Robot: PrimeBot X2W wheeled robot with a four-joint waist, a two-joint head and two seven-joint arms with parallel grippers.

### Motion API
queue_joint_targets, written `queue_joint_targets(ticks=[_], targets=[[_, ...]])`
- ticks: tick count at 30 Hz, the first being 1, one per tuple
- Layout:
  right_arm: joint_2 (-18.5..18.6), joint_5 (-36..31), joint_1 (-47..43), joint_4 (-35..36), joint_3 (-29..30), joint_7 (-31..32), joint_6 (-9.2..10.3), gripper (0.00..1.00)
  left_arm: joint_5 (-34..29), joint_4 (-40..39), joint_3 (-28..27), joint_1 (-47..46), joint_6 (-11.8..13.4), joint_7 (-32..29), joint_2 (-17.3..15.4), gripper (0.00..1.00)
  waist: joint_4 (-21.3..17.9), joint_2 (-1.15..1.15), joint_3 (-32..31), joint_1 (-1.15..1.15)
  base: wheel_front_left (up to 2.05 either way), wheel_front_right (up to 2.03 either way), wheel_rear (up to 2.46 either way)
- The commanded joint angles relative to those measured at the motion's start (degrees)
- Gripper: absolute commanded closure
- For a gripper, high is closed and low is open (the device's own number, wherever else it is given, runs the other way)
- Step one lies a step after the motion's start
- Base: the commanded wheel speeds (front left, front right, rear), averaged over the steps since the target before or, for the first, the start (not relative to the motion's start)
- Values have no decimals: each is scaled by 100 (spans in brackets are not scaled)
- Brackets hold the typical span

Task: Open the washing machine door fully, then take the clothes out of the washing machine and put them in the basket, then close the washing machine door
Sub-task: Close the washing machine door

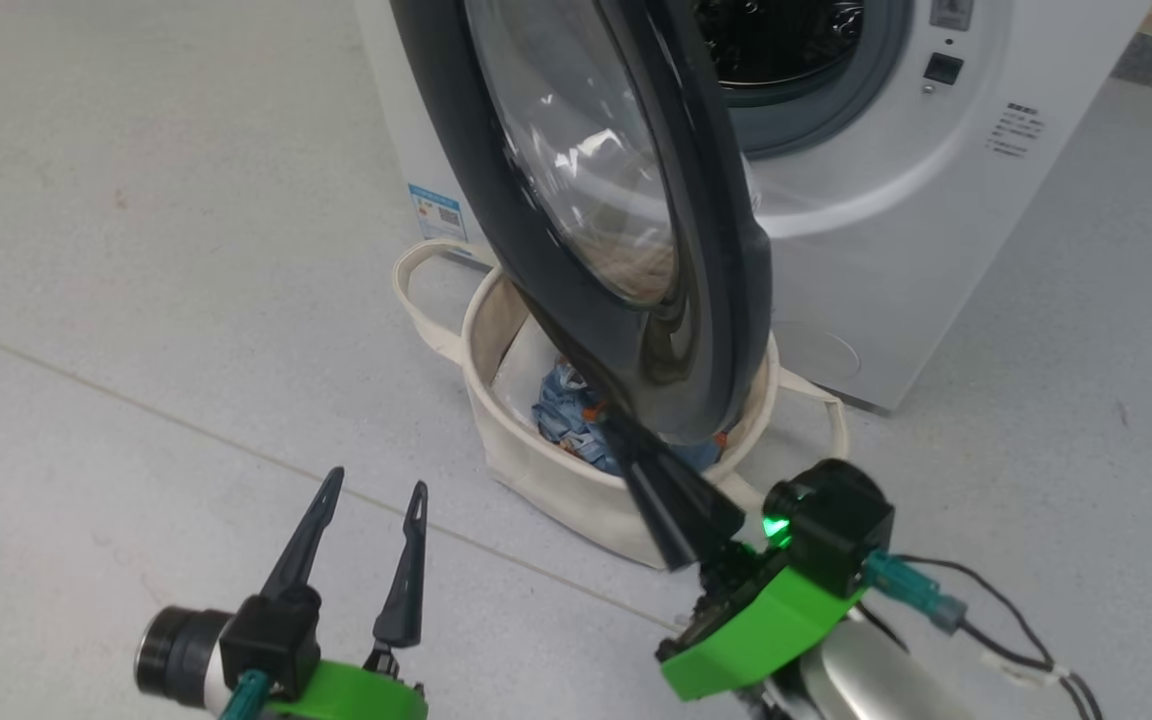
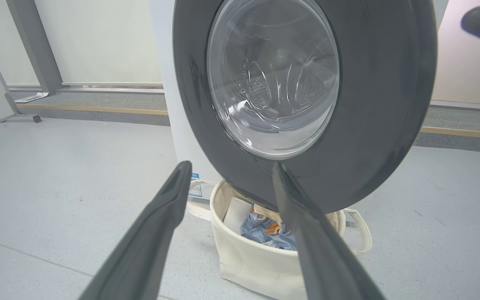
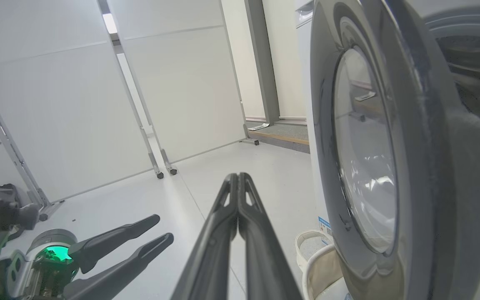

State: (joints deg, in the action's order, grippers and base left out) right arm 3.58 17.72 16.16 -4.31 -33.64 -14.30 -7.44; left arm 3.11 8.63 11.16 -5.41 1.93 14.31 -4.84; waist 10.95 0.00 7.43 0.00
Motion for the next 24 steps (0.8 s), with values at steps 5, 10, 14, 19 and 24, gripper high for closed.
queue_joint_targets(ticks=[5, 10, 14, 19, 24], targets=[[-70, 44, 330, -28, 267, -70, -5, 100, -74, -148, -133, -308, -8, 69, 50, 0, 129, 0, 93, 0, 0, 0, 0], [-70, -3, 490, -215, 551, -70, -5, 100, -77, -139, -87, -364, -3, 69, 91, 0, 201, 0, 182, 0, 0, 0, 0], [-70, -29, 617, -351, 843, -70, -5, 100, -75, -116, -28, -419, 9, 69, 125, 0, 253, 0, 219, 0, 0, 0, 0], [-70, -14, 736, -516, 1137, -70, -5, 100, -62, -96, 28, -458, 29, 69, 150, 0, 300, 0, 222, 0, 0, 0, 0], [-70, -47, 827, -633, 1314, -70, -5, 100, -52, -87, 52, -464, 52, 69, 163, 0, 326, 0, 228, 0, 0, 0, 0]])
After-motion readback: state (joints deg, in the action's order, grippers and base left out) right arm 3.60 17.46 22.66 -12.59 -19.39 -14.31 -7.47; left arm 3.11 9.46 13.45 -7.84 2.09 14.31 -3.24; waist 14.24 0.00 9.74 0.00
